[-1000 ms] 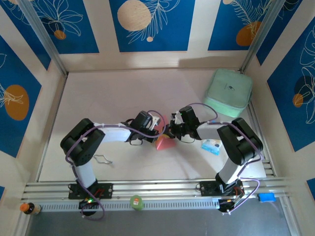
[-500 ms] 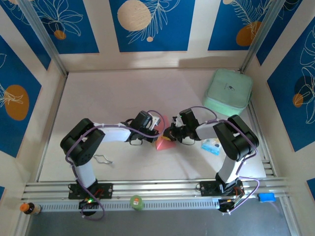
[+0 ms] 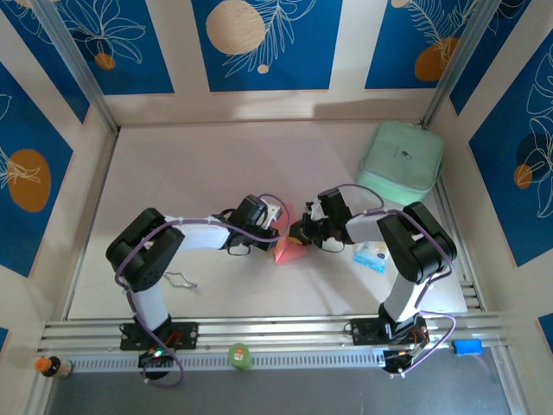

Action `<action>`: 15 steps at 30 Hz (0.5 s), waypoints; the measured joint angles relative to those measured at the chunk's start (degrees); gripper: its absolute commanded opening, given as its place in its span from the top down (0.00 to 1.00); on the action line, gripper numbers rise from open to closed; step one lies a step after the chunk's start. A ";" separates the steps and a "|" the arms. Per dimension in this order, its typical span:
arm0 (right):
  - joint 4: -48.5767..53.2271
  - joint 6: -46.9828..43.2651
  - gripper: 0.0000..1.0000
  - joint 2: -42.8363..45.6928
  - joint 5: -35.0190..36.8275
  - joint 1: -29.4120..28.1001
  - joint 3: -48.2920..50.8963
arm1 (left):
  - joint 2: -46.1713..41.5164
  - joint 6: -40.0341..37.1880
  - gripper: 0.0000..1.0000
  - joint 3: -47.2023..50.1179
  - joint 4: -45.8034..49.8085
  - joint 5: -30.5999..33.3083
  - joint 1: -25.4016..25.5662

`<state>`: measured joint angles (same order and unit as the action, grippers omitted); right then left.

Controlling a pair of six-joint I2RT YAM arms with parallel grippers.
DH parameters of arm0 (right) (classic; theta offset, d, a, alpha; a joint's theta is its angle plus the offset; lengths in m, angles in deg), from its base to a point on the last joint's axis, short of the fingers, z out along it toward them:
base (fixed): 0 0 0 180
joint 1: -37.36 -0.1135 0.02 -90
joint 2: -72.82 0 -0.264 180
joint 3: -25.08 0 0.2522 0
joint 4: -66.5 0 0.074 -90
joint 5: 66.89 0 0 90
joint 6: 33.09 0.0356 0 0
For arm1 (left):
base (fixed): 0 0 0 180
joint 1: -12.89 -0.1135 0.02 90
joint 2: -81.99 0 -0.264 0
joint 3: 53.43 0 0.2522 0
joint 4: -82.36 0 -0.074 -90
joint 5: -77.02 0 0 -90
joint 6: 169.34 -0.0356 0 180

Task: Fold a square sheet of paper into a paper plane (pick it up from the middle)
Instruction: Fold the triangle a second time at the center of the table.

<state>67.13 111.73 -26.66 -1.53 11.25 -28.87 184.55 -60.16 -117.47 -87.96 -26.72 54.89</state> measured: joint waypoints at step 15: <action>7.45 -4.70 1.00 -2.01 6.91 -0.76 -3.85 | 0.00 0.00 1.00 0.00 0.04 -0.13 -0.02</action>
<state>74.59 107.03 -28.67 5.38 10.49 -32.71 184.55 -60.16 -117.47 -87.91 -26.85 54.87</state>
